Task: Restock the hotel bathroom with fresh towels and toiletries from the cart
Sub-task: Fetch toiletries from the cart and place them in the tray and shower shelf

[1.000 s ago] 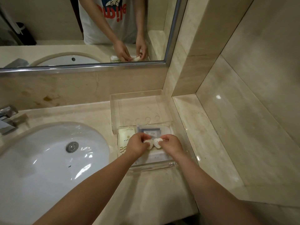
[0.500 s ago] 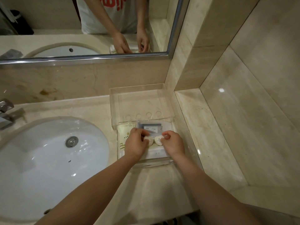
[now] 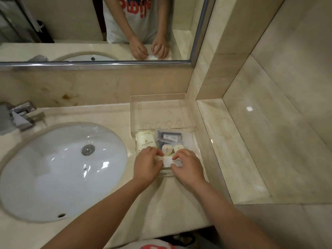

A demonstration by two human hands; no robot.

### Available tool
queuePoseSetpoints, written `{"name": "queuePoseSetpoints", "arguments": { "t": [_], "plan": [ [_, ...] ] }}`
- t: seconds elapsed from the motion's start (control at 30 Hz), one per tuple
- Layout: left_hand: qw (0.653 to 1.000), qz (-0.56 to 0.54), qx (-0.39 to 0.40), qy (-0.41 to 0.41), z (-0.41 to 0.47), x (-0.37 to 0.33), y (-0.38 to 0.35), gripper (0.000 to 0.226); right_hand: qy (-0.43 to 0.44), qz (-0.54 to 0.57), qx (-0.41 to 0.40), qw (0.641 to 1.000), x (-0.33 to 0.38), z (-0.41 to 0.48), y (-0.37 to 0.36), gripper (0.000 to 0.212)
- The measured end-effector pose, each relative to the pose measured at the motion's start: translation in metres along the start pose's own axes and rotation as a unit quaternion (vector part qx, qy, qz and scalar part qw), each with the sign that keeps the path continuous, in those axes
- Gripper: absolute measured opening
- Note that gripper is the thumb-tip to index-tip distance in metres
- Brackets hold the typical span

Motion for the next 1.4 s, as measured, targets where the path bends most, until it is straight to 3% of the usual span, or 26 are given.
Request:
{"name": "queuePoseSetpoints", "arguments": {
  "t": [0.2,0.33,0.73,1.03,1.4],
  "plan": [
    [0.995,0.066,-0.017,-0.066,-0.024,0.005,-0.003,0.027,0.023,-0.062,0.066,0.996,0.006,-0.016,-0.013,0.032],
    [0.996,0.079,0.005,-0.044,-0.035,0.013,-0.006,0.025,0.036,-0.124,0.084,0.988,0.007,-0.020,-0.020,0.027],
    [0.973,0.195,0.084,-0.088,-0.032,0.017,-0.017,0.030,0.064,-0.197,0.074,0.975,0.018,-0.010,-0.026,0.025],
    [0.967,0.212,0.106,-0.098,-0.027,0.013,-0.012,0.031,0.126,-0.303,0.097,0.940,0.029,-0.006,-0.030,0.037],
    [0.957,0.231,0.120,-0.125,-0.020,0.005,-0.002,0.035,0.163,-0.311,0.104,0.931,0.044,-0.008,-0.028,0.036]
  ]
}}
Point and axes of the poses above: each hand's wrist, its own z-axis towards the middle knuckle, its own y-axis out of the back of the hand, x = y × z, the point moved 9 cm from there along z, towards the middle knuckle, and after that the axes turned 6 degrees about z, right-handed, at the moved point
